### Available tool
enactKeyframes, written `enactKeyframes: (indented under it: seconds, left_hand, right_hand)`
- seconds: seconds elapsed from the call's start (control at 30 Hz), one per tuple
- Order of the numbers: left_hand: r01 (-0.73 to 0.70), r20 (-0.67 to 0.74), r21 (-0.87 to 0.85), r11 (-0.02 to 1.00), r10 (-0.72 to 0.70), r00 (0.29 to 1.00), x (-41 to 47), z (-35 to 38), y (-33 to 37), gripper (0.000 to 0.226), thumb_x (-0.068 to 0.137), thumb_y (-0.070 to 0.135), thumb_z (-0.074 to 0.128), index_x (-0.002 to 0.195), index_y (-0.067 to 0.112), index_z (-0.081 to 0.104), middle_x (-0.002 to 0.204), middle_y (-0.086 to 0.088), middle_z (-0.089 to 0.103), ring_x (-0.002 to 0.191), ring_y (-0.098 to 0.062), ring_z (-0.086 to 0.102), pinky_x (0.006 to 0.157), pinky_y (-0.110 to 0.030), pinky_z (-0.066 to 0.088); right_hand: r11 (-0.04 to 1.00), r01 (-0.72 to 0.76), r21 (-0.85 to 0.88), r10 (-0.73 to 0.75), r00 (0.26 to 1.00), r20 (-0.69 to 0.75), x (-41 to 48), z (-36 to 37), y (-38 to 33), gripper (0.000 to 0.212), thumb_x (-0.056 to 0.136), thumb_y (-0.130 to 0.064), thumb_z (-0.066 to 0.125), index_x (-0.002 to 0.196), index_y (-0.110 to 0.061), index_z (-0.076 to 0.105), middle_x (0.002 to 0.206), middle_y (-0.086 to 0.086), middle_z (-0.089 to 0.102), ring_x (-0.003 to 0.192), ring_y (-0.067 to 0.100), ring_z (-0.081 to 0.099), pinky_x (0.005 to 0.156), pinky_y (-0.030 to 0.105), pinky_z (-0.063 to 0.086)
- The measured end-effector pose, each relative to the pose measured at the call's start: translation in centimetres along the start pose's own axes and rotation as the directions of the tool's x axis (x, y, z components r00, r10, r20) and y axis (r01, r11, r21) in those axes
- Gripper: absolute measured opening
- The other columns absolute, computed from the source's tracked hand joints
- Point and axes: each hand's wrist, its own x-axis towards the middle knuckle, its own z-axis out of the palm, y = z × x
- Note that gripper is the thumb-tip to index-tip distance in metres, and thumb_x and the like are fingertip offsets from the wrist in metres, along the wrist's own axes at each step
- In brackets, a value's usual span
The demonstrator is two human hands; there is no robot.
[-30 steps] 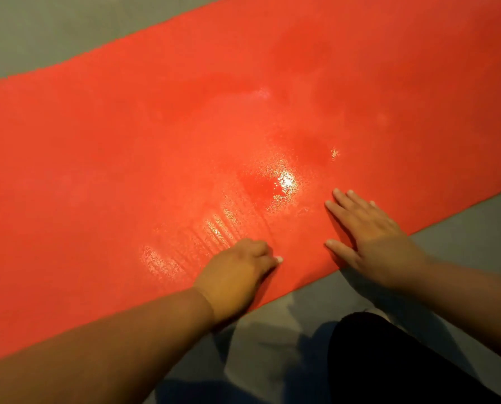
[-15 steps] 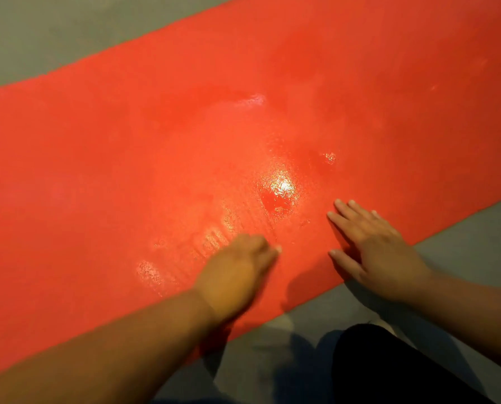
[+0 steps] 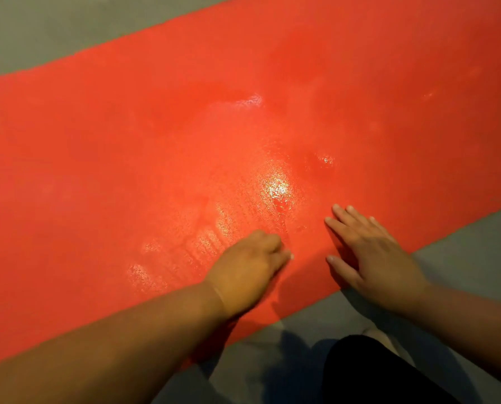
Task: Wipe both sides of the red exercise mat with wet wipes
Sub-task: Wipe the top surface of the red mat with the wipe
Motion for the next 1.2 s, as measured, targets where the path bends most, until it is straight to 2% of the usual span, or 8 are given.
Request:
enactKeyframes:
  seconds: [0.07,0.23,0.4,0.53,0.77,1.0,1.07,1.2]
  left_hand:
    - [-0.002,0.015,-0.033,0.999,0.002,1.0,0.3,-1.1,-1.5,0.016,0.09,0.026,0.056,0.094,0.023,0.072,0.083,0.0,0.057,0.078,-0.021,0.055,0.063,-0.028,0.039]
    - [0.517,-0.26,-0.077,0.853,-0.518,0.815,8.7,-3.7,-8.0,0.018,0.093,0.017,0.057,0.099,0.01,0.073,0.096,-0.014,0.058,0.092,-0.031,0.056,0.07,-0.031,0.035]
    - [0.264,-0.13,0.0,0.964,-0.262,0.956,3.7,0.5,0.1,0.016,0.085,0.019,0.068,0.1,0.019,0.073,0.079,-0.002,0.057,0.074,-0.025,0.058,0.058,-0.029,0.045]
    - [0.029,0.034,-0.048,0.998,-0.027,0.999,0.4,-0.5,2.0,0.031,0.09,0.032,0.045,0.097,0.024,0.074,0.082,0.003,0.062,0.076,-0.019,0.059,0.063,-0.026,0.043]
    - [0.549,-0.287,-0.066,0.833,-0.543,0.789,9.6,-3.1,-6.1,0.024,0.095,0.019,0.053,0.101,0.005,0.072,0.095,-0.017,0.058,0.092,-0.036,0.057,0.075,-0.035,0.038]
    - [-0.016,0.055,-0.14,0.99,0.024,0.998,0.8,1.5,3.0,0.025,0.088,0.025,0.052,0.104,0.021,0.071,0.093,0.001,0.061,0.085,-0.018,0.051,0.07,-0.029,0.043]
    - [0.118,-0.05,-0.132,0.984,-0.126,0.991,2.2,-0.1,-0.3,0.019,0.088,0.022,0.057,0.1,0.024,0.072,0.092,0.0,0.062,0.085,-0.021,0.056,0.071,-0.026,0.04]
    - [0.597,-0.309,-0.151,0.788,-0.611,0.728,8.2,-3.3,-8.2,0.019,0.093,0.014,0.057,0.105,0.01,0.072,0.097,-0.014,0.058,0.093,-0.033,0.056,0.072,-0.028,0.031]
  right_hand:
    - [1.0,0.011,-0.003,-0.011,1.0,-0.005,0.0,0.0,0.0,0.069,0.085,-0.058,0.031,0.146,-0.026,0.033,0.154,-0.011,0.013,0.142,0.006,0.009,0.115,0.034,0.011]
    - [0.999,0.043,0.01,-0.043,0.999,0.031,0.0,-0.4,0.5,0.064,0.087,-0.051,0.04,0.146,-0.027,0.033,0.155,-0.011,0.013,0.142,0.005,0.007,0.115,0.031,0.007]
    - [0.998,0.062,0.011,-0.062,0.998,0.008,-0.1,-0.2,0.8,0.063,0.087,-0.053,0.037,0.144,-0.027,0.035,0.155,-0.01,0.017,0.143,0.008,0.011,0.116,0.036,0.015]
    - [0.999,-0.031,-0.029,0.028,0.994,-0.103,-0.2,-0.2,1.8,0.063,0.086,-0.052,0.039,0.143,-0.026,0.038,0.155,0.0,0.027,0.143,0.016,0.016,0.115,0.046,0.016]
    - [0.989,-0.146,-0.011,0.146,0.989,0.015,-0.1,-1.5,2.6,0.069,0.09,-0.043,0.051,0.15,-0.029,0.018,0.159,-0.006,0.002,0.147,0.013,0.001,0.117,0.037,0.001]
    - [0.988,-0.154,0.012,0.155,0.987,-0.05,0.2,-0.5,1.3,0.067,0.081,-0.03,0.048,0.145,-0.016,0.035,0.157,0.009,0.018,0.145,0.024,0.017,0.115,0.045,0.011]
    - [0.989,-0.147,0.01,0.147,0.989,-0.031,0.3,-0.5,1.5,0.066,0.084,-0.031,0.048,0.147,-0.019,0.031,0.158,0.006,0.014,0.146,0.02,0.012,0.115,0.041,0.006]
    - [0.992,-0.125,0.013,0.125,0.992,-0.024,0.3,-0.6,1.9,0.067,0.088,-0.027,0.056,0.148,-0.02,0.027,0.159,0.004,0.011,0.146,0.017,0.008,0.116,0.039,0.005]
